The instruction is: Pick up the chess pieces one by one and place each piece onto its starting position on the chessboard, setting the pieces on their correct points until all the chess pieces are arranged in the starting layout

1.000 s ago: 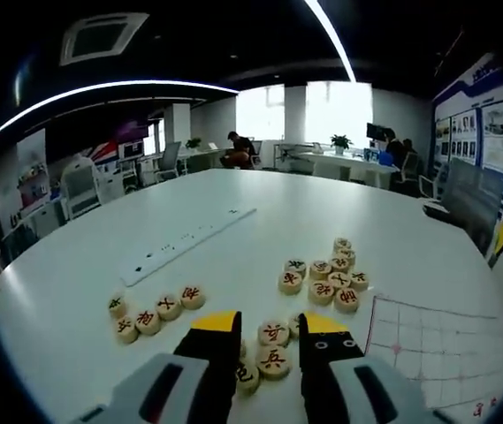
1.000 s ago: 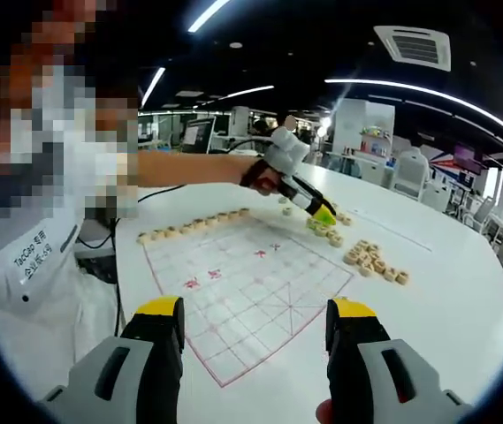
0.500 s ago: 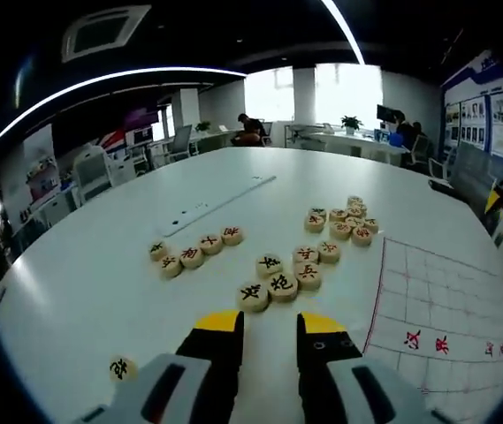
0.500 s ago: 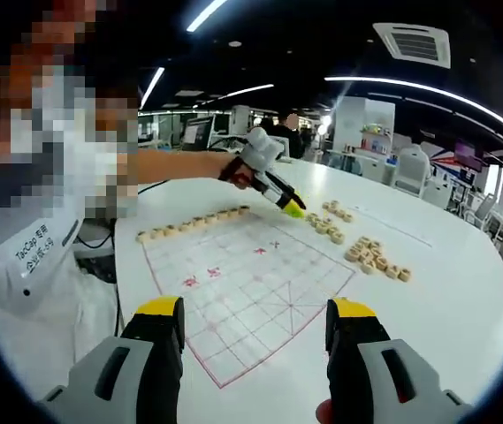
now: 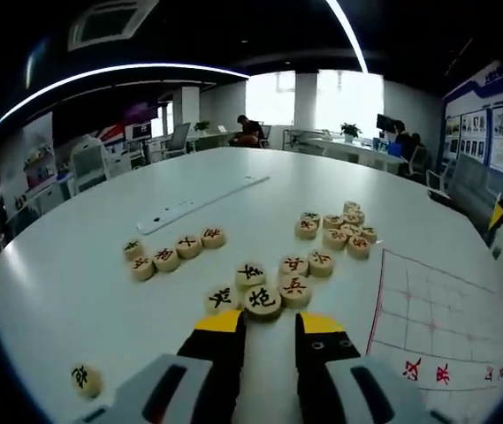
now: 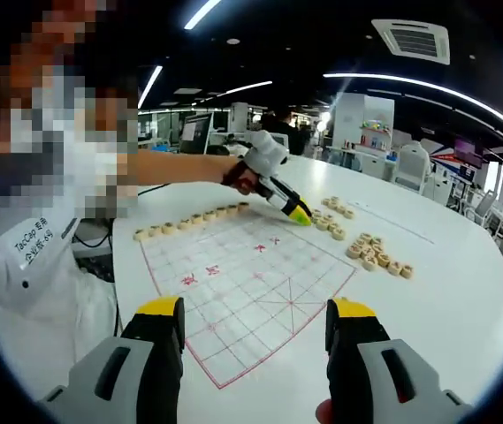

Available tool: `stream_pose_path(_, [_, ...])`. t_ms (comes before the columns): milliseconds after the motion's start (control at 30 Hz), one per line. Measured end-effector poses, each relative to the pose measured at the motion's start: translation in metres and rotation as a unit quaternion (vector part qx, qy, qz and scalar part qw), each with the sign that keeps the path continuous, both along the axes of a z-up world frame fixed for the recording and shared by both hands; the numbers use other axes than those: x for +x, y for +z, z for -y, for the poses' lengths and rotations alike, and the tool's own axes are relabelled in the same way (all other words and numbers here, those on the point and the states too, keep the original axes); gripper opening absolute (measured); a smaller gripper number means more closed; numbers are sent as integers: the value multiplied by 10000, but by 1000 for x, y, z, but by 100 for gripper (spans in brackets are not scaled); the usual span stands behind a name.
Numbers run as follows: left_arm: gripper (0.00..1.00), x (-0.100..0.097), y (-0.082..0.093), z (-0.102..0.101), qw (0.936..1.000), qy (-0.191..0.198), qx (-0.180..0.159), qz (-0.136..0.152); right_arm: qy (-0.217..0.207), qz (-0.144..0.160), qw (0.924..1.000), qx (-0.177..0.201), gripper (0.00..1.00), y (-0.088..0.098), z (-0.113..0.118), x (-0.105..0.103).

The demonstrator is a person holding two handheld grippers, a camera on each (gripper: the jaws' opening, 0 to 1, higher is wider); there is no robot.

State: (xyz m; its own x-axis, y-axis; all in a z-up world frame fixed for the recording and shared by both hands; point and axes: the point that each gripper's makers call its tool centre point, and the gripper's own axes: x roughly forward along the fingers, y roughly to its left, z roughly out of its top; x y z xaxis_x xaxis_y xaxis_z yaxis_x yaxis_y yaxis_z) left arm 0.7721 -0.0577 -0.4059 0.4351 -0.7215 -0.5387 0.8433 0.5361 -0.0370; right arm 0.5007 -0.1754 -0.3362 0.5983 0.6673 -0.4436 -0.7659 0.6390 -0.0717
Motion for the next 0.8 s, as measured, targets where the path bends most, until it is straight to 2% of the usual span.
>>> stream_pose_path(133, [20, 8, 0, 5, 9998, 140, -111, -28, -1, 16, 10000, 1, 65, 1, 1, 0])
stream_pose_path(233, [20, 10, 1, 4, 9997, 200, -148, -23, -13, 21, 10000, 7, 65, 1, 2, 0])
stream_pose_path(433, [20, 4, 9, -11, 9994, 286, -166, -42, -10, 29, 10000, 8, 65, 1, 1, 0])
stream_pose_path(567, [20, -11, 20, -30, 9994, 295, -199, 14, 19, 48, 10000, 0, 65, 3, -1, -1])
stream_pose_path(800, [20, -51, 20, -62, 9997, 225, -103, 80, 98, 62, 9999, -23, 65, 3, -8, -2])
